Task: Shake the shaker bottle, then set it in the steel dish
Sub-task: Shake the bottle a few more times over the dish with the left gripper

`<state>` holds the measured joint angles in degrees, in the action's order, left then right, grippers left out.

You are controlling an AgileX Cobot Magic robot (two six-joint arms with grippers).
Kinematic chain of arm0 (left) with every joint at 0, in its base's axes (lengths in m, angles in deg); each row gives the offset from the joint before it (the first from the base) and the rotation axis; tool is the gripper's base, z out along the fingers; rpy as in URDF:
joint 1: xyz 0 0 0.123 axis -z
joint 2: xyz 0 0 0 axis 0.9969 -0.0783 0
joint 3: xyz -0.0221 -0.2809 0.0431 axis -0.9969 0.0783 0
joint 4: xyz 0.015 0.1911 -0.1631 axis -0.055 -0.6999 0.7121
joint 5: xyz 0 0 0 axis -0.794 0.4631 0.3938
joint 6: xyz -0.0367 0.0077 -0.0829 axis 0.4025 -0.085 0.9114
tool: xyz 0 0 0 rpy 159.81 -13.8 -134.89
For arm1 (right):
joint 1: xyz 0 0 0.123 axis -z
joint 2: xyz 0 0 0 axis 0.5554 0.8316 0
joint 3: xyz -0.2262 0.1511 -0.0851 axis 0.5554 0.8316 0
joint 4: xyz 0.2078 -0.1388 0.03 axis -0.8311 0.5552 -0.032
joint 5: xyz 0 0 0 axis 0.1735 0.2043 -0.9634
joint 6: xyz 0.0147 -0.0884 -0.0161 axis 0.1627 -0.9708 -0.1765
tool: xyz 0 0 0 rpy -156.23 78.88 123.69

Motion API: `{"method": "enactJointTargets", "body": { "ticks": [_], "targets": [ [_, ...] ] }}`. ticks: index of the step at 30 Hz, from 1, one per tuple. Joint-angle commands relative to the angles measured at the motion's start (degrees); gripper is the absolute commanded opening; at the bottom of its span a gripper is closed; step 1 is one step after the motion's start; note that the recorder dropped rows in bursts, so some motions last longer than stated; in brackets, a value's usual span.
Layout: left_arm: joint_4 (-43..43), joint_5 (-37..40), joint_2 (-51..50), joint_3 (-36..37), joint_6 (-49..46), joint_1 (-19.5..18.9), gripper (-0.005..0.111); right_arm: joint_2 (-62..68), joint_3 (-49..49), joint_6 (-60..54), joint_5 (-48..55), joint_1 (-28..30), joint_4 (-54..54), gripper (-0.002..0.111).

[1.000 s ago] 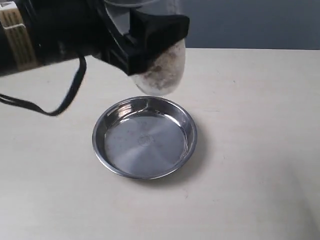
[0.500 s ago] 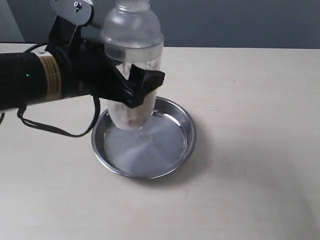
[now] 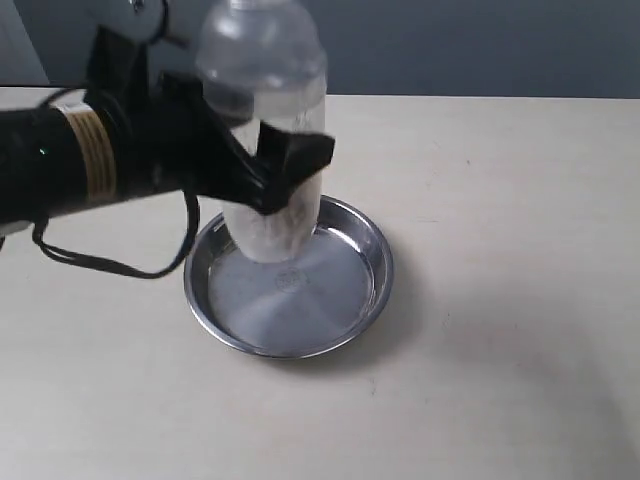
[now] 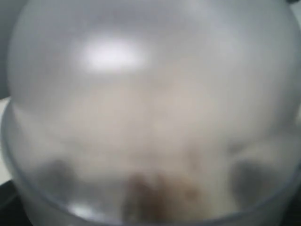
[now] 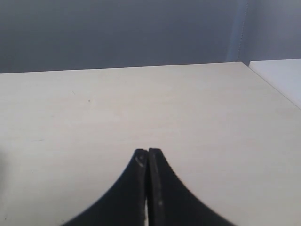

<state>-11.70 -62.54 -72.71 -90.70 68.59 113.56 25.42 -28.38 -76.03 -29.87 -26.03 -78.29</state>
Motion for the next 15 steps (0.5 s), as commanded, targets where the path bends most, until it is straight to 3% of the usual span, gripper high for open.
{"method": "enactJointTargets", "body": {
  "ticks": [1, 4, 8, 10, 13, 15],
  "targets": [
    [2.57, -2.06, 5.73, -7.1, -5.79, -1.15, 0.0, -0.27, 0.07, -0.11, -0.73, 0.2, -0.04, -0.001],
    [5.26, 5.57, -1.09, 0.75, -3.66, 0.54, 0.0, -0.27, 0.07, -0.11, -0.73, 0.2, -0.04, -0.001],
    [8.17, -0.76, 5.1, -3.55, -7.37, 0.54, 0.0, -0.27, 0.07, -0.11, -0.73, 0.2, -0.04, -0.001],
    [7.78, 0.48, 7.55, -5.44, -9.88, 0.66, 0.0, -0.27, 0.07, -0.11, -0.73, 0.2, -0.04, -0.001],
    [7.78, 6.61, 4.03, 0.43, -7.63, 1.87, 0.0, -0.27, 0.07, -0.11, -0.73, 0.2, -0.04, -0.001],
    [9.09, 5.77, -0.47, 3.46, -6.7, 1.74, 0.0, -0.27, 0.07, -0.11, -0.73, 0.2, -0.04, -0.001]
  ]
}}
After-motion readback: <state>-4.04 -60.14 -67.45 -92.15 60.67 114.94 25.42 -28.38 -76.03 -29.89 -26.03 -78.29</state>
